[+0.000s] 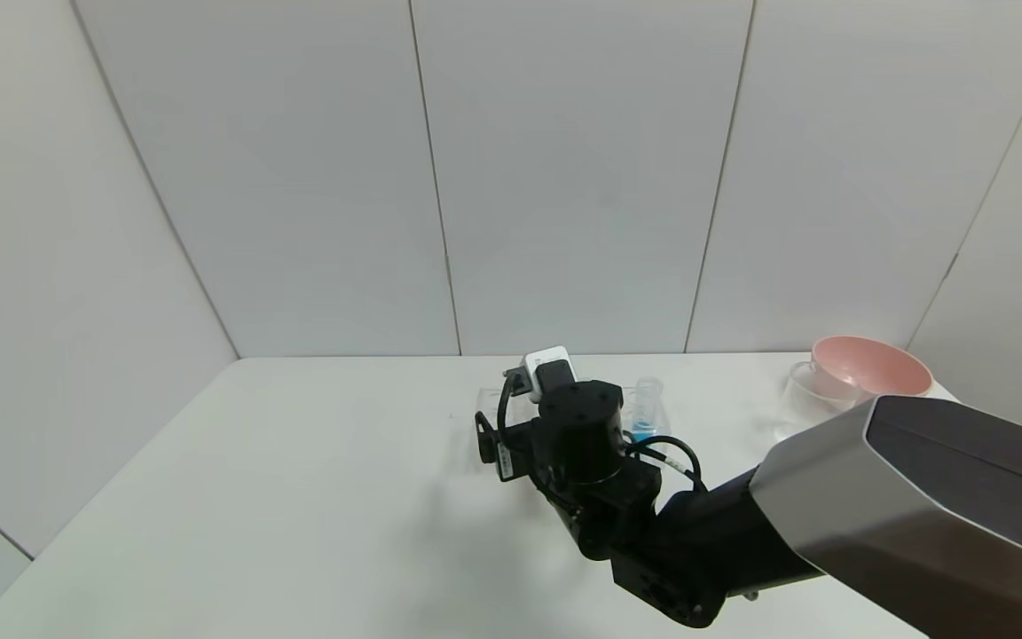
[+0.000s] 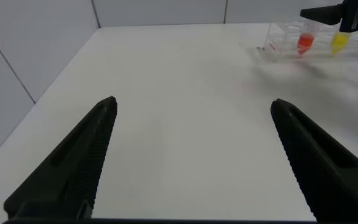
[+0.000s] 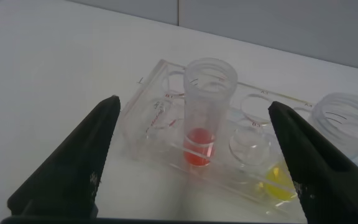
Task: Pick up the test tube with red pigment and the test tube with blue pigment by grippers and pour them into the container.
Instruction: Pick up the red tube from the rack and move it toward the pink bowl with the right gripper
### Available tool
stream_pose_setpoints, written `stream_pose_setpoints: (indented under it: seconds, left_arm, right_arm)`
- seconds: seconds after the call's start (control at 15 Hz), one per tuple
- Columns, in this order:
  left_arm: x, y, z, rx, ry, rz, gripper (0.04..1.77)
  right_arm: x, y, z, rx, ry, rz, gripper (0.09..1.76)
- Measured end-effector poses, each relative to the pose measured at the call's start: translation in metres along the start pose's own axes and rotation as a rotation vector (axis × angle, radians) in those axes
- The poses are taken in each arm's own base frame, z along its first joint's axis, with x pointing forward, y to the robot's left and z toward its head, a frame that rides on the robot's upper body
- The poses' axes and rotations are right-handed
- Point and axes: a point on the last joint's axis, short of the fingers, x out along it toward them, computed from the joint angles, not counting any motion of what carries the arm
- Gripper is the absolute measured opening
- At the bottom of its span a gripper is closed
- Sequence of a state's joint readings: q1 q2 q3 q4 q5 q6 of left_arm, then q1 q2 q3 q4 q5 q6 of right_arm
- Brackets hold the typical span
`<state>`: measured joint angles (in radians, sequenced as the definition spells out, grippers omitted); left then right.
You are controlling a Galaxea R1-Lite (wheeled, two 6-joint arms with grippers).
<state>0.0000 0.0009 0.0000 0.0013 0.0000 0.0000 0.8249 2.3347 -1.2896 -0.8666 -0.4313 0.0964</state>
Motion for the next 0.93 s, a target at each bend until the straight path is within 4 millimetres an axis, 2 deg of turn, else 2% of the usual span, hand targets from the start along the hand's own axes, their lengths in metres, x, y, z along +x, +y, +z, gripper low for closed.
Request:
stream_pose_setpoints:
  seconds: [0.27,0.47,0.53,0.73,0.93]
  left_arm:
    - [0.000,0.000,0.000,0.000,0.000,0.000,1.76]
    - [0.000,0.000,0.000,0.000,0.000,0.000,1.76]
    - [0.000,0.000,0.000,0.000,0.000,0.000,1.76]
    - [0.000,0.000,0.000,0.000,-0.001,0.000,1.76]
    - [0.000,0.000,0.000,0.000,0.000,0.000,1.76]
  right_arm:
    - [0.018,-0.008,-0.007,0.011,-0.009,0.000,1.71]
    - [0.023,-0.012,-0.010,0.014,-0.011,-0.006,1.71]
    - [0.023,-0.012,-0.010,0.013,-0.010,-0.007,1.64]
    - [0.022,-0.011,-0.010,0.011,-0.008,-0.007,1.15]
    - [0.019,-0.008,-0.009,0.010,-0.008,-0.003,0.82]
